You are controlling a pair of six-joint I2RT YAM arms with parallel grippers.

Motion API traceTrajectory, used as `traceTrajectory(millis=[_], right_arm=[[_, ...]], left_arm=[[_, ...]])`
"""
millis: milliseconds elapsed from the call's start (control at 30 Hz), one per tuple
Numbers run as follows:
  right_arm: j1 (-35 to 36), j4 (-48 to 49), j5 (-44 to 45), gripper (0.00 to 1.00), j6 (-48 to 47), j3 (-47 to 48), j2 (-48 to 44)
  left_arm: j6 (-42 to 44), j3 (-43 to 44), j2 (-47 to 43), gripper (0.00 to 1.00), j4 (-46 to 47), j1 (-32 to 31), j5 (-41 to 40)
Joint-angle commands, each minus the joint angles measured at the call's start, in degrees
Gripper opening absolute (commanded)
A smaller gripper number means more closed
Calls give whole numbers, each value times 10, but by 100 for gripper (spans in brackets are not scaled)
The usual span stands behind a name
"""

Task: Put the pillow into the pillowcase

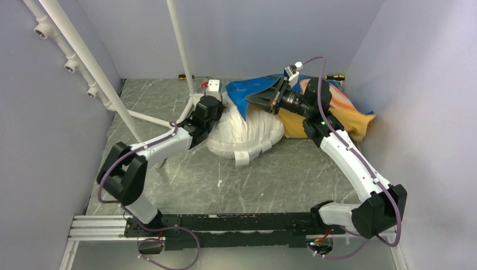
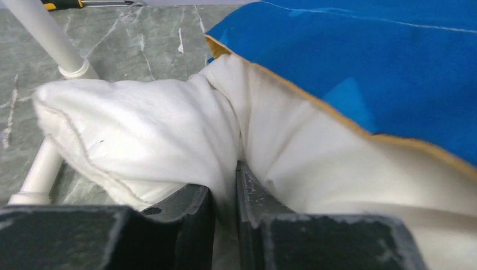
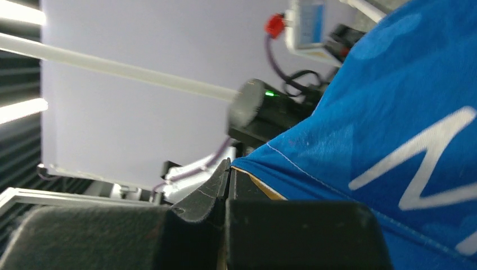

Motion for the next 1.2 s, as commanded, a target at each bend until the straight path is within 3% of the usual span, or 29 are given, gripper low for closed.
traceTrajectory(millis=[0, 67, 133, 333, 467, 567, 700, 767, 833, 900, 1000, 1033, 1067, 1167], right_arm=[[14, 7, -53, 0, -82, -26, -41], [4, 12, -49, 0, -88, -58, -42], [-2, 16, -48, 0, -92, -81, -39], [-23, 19, -50, 0, -100, -112, -33], [-32, 15, -58, 0, -105, -110, -30], [-35, 21, -63, 0, -103, -111, -30], [-36, 19, -71, 0, -106, -111, -28], [-37, 18, -72, 0, -107, -111, -25], [-36, 32, -76, 0, -98, -112, -21], [-34, 45, -87, 0, -84, -108, -15], [-20, 56, -100, 0, -68, -84, -1], [-12, 59, -107, 0, -63, -74, 7], [-1, 67, -112, 0, -52, -65, 12], [30, 133, -121, 0, 1, -47, 25]], left_arm=[[23, -21, -114, 37, -28, -24, 82], [18, -21, -155, 69, -84, -22, 80], [-3, -2, -187, 87, -176, -19, 82], [-98, 123, -198, 95, -524, 0, 147], [-192, 105, -211, 97, -622, 32, 225], [-249, 30, -254, 99, -597, 69, 299], [-296, -80, -309, 99, -490, 104, 397], [-331, -147, -321, 99, -346, 105, 467], [-387, -226, -306, 99, -145, 105, 543], [-441, -269, -258, 85, 91, 100, 594], [-469, -251, -159, 23, 292, 70, 612], [-455, -216, -132, 10, 305, 58, 618], [-434, -176, -107, 1, 293, 46, 627], [-327, -69, -73, 0, 219, 13, 583]])
